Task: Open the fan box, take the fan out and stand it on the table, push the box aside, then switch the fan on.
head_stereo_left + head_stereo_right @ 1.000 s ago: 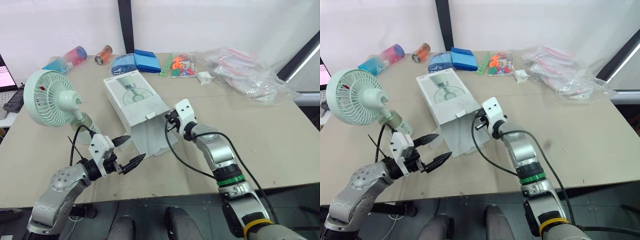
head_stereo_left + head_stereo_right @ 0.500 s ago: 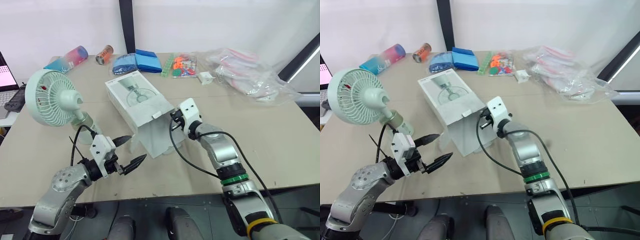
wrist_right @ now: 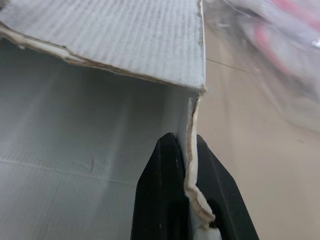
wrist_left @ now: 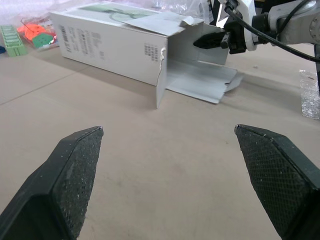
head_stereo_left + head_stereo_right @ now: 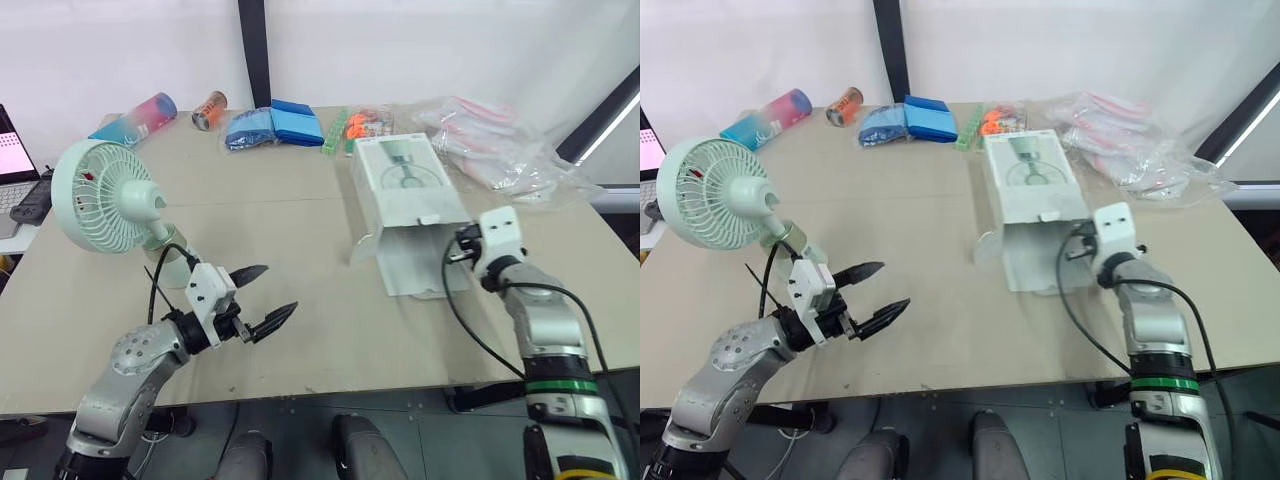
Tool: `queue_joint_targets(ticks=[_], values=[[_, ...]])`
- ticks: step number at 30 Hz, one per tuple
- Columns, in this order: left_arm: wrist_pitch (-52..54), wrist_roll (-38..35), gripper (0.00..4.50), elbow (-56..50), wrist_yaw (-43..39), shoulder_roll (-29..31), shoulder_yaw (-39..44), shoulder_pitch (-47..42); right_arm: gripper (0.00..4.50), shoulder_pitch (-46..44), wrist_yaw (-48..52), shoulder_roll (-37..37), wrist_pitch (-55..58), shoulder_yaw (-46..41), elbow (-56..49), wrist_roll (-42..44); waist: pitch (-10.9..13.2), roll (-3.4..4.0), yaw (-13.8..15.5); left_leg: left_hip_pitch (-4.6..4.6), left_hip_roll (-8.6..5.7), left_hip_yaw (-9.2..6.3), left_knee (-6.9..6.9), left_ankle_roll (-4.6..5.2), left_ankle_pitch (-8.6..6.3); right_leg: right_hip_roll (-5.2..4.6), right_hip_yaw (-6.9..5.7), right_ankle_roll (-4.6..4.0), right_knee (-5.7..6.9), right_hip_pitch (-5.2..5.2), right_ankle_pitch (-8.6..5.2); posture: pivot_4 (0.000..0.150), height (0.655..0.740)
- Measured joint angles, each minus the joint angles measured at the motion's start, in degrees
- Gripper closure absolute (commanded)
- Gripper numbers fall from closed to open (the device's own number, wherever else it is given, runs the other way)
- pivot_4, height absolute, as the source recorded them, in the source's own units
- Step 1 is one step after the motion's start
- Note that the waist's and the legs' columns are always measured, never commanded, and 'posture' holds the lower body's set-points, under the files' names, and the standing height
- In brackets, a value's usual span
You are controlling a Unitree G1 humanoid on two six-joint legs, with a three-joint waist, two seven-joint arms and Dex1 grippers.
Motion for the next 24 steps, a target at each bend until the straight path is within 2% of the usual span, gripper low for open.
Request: queue_joint_targets(ticks=[7,16,22,24], values=[[0.0,0.0,0.0,1.9,-0.5,-0.4,-0.3,-2.1,4.43,4.7,-3.2,-1.1,4.7,-3.7,-4.8,0.1,-0.1,-0.06,0.2,-0.02,-0.03,-0.01,0.01,0.0,0.0,-0.04,0.0,0.06,-0.01,0.02,-0.04,0.15,0.74],[0.0,0.0,0.0,3.1,-1.1,-0.4,-0.3,-3.3,4.43,7.3,-4.3,-3.1,5.7,-6.0,-5.6,0.2,-0.1,-0.06,0.6,0.0,-0.04,0.01,0.01,0.0,0.0,-0.03,0.03,0.08,-0.02,0.05,-0.05,0.15,0.74],[1.3,-2.4,0.0,3.0,-4.6,-0.1,-1.0,-4.5,4.43,7.5,-4.3,-3.1,5.5,-6.1,-5.7,0.2,-0.1,-0.06,0.6,0.0,-0.04,0.01,0.01,0.0,0.0,-0.03,0.04,0.09,-0.02,0.05,-0.05,0.15,0.74],[2.6,-3.3,0.0,2.3,-6.9,1.7,-2.3,-4.8,4.43,7.5,-4.3,-3.2,5.3,-6.1,-5.5,0.2,-0.1,-0.06,0.6,0.0,-0.04,0.01,0.01,0.01,0.0,-0.03,0.04,0.09,-0.02,0.05,-0.06,0.15,0.74]])
